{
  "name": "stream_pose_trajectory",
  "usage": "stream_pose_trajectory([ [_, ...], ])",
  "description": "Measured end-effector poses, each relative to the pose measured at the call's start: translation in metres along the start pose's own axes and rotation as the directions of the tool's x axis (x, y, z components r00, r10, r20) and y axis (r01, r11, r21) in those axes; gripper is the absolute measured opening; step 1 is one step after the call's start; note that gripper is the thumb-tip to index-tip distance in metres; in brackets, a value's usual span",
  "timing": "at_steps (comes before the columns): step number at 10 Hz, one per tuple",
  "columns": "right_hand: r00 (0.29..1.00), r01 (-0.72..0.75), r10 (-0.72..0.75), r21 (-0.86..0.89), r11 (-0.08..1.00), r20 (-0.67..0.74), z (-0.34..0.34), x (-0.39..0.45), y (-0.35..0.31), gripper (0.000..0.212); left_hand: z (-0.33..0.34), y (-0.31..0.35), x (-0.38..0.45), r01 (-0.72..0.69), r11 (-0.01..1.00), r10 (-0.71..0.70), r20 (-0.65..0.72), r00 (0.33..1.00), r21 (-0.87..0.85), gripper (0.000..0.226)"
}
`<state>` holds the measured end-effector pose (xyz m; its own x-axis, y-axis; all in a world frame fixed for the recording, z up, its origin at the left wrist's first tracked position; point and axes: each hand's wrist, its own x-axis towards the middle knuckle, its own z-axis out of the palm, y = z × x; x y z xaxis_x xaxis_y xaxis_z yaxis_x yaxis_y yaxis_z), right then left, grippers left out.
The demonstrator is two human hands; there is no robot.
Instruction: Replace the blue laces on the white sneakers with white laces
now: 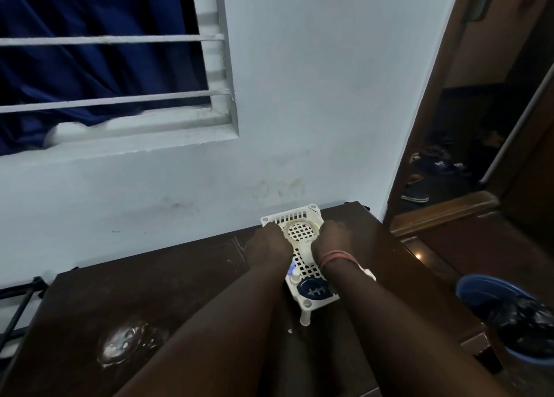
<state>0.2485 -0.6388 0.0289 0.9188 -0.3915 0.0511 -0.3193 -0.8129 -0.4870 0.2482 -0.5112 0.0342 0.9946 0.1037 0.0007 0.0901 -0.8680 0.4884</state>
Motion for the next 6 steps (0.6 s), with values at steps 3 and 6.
stream_pose_trajectory([
  [3, 0.938, 0.339, -0.344, 0.093, 0.936, 0.043, -0.043, -0.089, -0.112, 0.020, -0.126, -0.031, -0.053, -0.165, 0.986, 0.169, -0.171, 0.971, 0.035, 0.032],
  [6, 0.810, 0.581, -0.564, 0.099, 0.808, -0.162, -0.127, -0.168, -0.221, 0.023, -0.272, -0.060, -0.116, -0.153, 0.978, 0.200, -0.417, 0.887, 0.145, 0.039],
])
